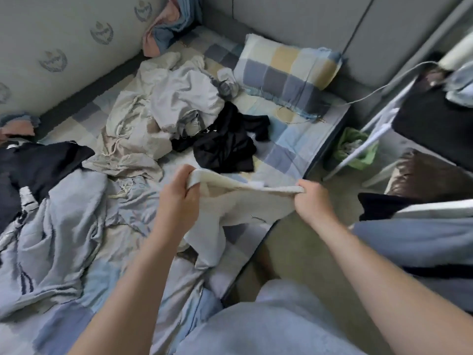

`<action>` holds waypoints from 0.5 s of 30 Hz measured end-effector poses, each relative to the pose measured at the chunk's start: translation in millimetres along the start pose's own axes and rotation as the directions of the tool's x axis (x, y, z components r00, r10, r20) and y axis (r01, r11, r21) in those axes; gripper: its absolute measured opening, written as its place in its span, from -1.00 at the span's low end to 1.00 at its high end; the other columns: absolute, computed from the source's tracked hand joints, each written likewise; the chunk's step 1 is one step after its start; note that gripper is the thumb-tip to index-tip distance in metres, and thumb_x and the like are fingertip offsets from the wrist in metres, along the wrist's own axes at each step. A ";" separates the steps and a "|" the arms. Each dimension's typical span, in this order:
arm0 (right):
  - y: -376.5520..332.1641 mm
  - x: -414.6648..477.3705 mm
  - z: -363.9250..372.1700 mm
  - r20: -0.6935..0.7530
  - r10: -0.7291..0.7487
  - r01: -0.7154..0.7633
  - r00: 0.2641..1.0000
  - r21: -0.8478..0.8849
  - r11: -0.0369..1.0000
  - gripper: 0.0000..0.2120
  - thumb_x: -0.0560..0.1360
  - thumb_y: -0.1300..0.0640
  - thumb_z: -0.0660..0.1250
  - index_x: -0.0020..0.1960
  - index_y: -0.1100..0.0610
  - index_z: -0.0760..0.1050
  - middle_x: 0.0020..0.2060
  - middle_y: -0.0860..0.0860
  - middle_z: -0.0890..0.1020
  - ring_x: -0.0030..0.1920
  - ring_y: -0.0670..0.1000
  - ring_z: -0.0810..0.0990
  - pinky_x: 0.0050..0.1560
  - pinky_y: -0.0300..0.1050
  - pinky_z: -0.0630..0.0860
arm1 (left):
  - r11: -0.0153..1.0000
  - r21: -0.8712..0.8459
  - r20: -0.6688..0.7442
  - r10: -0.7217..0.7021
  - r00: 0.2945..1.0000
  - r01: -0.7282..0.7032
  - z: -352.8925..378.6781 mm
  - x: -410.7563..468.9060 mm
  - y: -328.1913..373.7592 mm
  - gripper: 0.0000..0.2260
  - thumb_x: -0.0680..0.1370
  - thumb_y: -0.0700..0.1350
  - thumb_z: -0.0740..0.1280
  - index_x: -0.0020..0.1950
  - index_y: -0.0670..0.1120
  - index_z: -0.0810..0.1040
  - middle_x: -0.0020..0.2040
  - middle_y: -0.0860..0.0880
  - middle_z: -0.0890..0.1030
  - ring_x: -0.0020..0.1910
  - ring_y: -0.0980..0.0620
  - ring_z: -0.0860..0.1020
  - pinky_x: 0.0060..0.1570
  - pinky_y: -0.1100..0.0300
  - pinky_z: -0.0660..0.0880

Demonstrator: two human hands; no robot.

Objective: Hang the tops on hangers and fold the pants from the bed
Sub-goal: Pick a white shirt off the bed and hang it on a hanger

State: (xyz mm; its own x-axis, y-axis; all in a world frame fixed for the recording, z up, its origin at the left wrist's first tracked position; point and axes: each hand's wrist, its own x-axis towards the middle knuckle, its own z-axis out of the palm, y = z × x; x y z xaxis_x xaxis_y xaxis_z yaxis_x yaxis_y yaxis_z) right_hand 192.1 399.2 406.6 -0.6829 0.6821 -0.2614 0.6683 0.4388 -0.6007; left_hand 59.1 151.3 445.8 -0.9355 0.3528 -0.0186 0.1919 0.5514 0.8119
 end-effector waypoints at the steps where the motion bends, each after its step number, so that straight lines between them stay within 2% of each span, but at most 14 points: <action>1: 7.9 -11.2 -18.4 -0.073 0.020 -0.017 0.997 0.039 0.999 -0.87 0.38 0.37 0.12 -0.29 0.23 0.38 -0.41 0.09 0.45 -0.34 0.12 0.38 -0.37 -0.07 0.16 | 1.000 0.011 0.056 0.027 0.998 -0.028 13.2 1.7 6.1 -0.78 0.57 -0.24 0.20 -0.13 0.10 0.40 -0.31 0.04 0.48 -0.38 0.20 0.40 -0.36 0.10 0.32; 4: 30.2 -52.3 -70.0 -0.260 0.032 0.003 0.965 0.132 0.991 -0.90 0.32 0.28 0.08 -0.32 0.26 0.34 -0.45 0.13 0.40 -0.38 0.08 0.33 -0.35 -0.04 0.14 | 0.986 0.042 0.214 0.148 0.966 -0.160 51.3 -0.1 37.0 -0.79 0.57 -0.22 0.17 -0.17 0.09 0.37 -0.28 0.16 0.50 -0.35 0.20 0.42 -0.38 0.13 0.31; 7: 57.1 -93.7 -118.5 -0.413 0.070 0.018 0.908 0.206 0.978 -0.86 0.34 0.21 0.07 -0.33 0.29 0.26 -0.43 0.22 0.34 -0.36 0.16 0.30 -0.32 -0.03 0.14 | 0.963 -0.054 0.378 0.266 0.887 -0.265 91.2 -11.7 80.1 -0.85 0.58 -0.18 0.16 -0.19 -0.01 0.38 -0.28 0.04 0.47 -0.40 0.17 0.36 -0.43 0.24 0.29; 9: 77.2 -122.9 -144.4 -0.480 0.127 0.016 0.868 0.282 0.959 -0.86 0.35 0.22 0.07 -0.37 0.21 0.19 -0.47 0.12 0.24 -0.40 0.03 0.23 -0.33 -0.05 0.11 | 0.934 -0.106 0.452 0.351 0.820 -0.341 120.5 -25.8 113.4 -0.84 0.59 -0.19 0.18 -0.20 -0.09 0.38 -0.28 -0.02 0.46 -0.40 0.15 0.35 -0.41 0.28 0.31; 11: 99.9 -150.6 -166.9 -0.528 0.195 0.010 0.826 0.361 0.932 -0.84 0.35 0.23 0.06 -0.38 0.15 0.14 -0.49 0.00 0.19 -0.42 -0.04 0.18 -0.37 -0.09 0.09 | 0.900 -0.148 0.526 0.424 0.737 -0.411 153.7 -44.6 148.3 -0.82 0.61 -0.19 0.21 -0.20 -0.09 0.40 -0.34 0.02 0.46 -0.40 0.15 0.37 -0.42 0.29 0.30; 13: 127.2 -175.5 -189.4 -0.578 0.258 -0.001 0.774 0.407 0.914 -0.85 0.35 0.23 0.07 -0.36 0.20 0.13 -0.48 0.00 0.19 -0.42 -0.04 0.17 -0.39 -0.10 0.09 | 0.867 -0.203 0.596 0.478 0.646 -0.455 188.1 -67.6 182.9 -0.81 0.60 -0.18 0.22 -0.22 -0.04 0.41 -0.34 0.11 0.49 -0.40 0.18 0.39 -0.42 0.30 0.31; 15: 157.4 -199.7 -211.6 -0.627 0.315 -0.014 0.712 0.436 0.900 -0.87 0.34 0.22 0.07 -0.35 0.22 0.15 -0.48 -0.02 0.20 -0.42 -0.05 0.18 -0.40 -0.14 0.09 | 0.842 -0.253 0.663 0.510 0.548 -0.477 223.0 -93.5 213.2 -0.81 0.60 -0.19 0.23 -0.21 -0.05 0.43 -0.33 0.10 0.48 -0.40 0.18 0.38 -0.40 0.30 0.31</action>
State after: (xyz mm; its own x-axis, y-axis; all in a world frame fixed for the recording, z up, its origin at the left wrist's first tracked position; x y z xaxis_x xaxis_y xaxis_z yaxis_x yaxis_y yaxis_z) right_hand 496.1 455.8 524.2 -0.0907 0.9910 0.0987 0.4818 0.1304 -0.8665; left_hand 253.6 404.4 490.4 -0.2180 0.9758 0.0167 0.5322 0.1045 0.8401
